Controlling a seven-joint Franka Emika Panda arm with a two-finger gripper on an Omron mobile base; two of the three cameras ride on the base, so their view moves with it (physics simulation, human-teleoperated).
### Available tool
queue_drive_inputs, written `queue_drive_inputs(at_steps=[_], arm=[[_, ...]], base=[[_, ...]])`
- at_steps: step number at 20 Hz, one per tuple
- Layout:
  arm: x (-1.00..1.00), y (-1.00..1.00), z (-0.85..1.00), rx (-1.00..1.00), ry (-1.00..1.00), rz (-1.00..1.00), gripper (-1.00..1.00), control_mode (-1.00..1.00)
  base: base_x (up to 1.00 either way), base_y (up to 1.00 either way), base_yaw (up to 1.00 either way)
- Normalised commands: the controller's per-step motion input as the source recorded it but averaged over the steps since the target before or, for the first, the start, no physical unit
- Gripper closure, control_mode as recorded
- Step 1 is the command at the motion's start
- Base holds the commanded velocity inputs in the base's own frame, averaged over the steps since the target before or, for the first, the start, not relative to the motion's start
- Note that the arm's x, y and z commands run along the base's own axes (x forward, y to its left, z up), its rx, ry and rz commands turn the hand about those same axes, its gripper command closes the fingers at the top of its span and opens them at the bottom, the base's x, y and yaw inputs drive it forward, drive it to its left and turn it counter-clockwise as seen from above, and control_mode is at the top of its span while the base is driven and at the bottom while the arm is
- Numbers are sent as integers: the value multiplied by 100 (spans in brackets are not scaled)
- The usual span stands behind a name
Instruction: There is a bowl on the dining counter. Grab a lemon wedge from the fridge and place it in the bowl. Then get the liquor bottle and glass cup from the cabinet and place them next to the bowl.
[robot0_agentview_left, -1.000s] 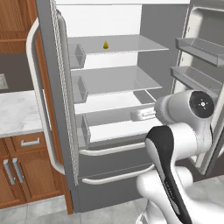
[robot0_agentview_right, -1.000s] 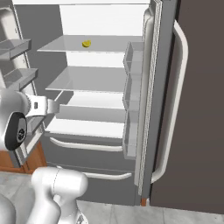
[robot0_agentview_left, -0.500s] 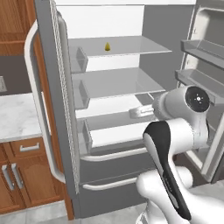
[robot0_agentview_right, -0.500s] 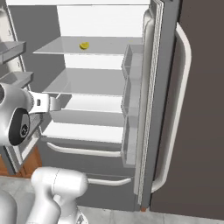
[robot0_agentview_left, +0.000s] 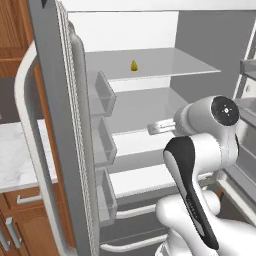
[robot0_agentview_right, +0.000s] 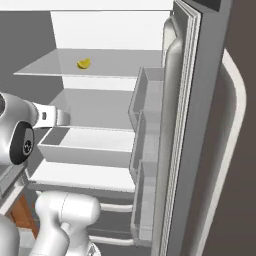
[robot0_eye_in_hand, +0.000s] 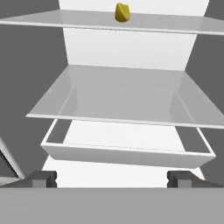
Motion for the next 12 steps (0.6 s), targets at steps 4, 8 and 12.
queue_drive_inputs(at_steps=[4, 8, 12], arm=[[0, 0, 0, 0, 0, 0, -100, 100], [0, 0, 0, 0, 0, 0, -100, 100], [0, 0, 0, 0, 0, 0, -100, 100]], base=[[65, 0, -2], [21, 0, -4], [0, 1, 0]])
